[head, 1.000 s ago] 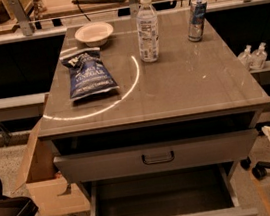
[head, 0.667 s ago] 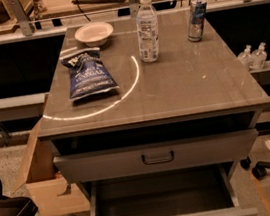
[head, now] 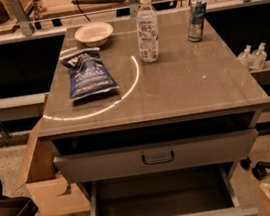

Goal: Close middle drawer

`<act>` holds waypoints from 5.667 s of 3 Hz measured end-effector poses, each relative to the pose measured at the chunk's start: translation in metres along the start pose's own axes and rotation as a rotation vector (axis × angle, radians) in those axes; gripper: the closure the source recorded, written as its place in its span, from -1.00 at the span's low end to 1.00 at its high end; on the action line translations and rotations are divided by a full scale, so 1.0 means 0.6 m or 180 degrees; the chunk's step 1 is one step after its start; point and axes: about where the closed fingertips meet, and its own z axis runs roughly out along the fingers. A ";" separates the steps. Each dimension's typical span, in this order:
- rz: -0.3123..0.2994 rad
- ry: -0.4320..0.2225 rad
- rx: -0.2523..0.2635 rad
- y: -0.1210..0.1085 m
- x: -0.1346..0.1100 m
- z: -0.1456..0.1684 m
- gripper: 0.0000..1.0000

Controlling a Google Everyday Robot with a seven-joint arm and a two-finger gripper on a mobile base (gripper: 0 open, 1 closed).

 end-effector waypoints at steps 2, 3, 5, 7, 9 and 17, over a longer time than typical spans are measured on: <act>-0.0113 0.0264 -0.0181 0.066 0.008 0.123 0.30; -0.0109 0.0304 -0.0214 0.087 0.012 0.158 0.74; -0.0219 0.0306 -0.0308 0.109 -0.006 0.215 1.00; -0.0375 0.0265 -0.0410 0.118 -0.031 0.251 1.00; -0.0449 0.0216 -0.0546 0.097 -0.055 0.331 1.00; -0.0939 0.0157 0.0004 -0.032 -0.177 0.405 1.00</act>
Offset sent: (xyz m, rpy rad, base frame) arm -0.0341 0.0189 -0.1338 -0.0851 0.1129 0.0153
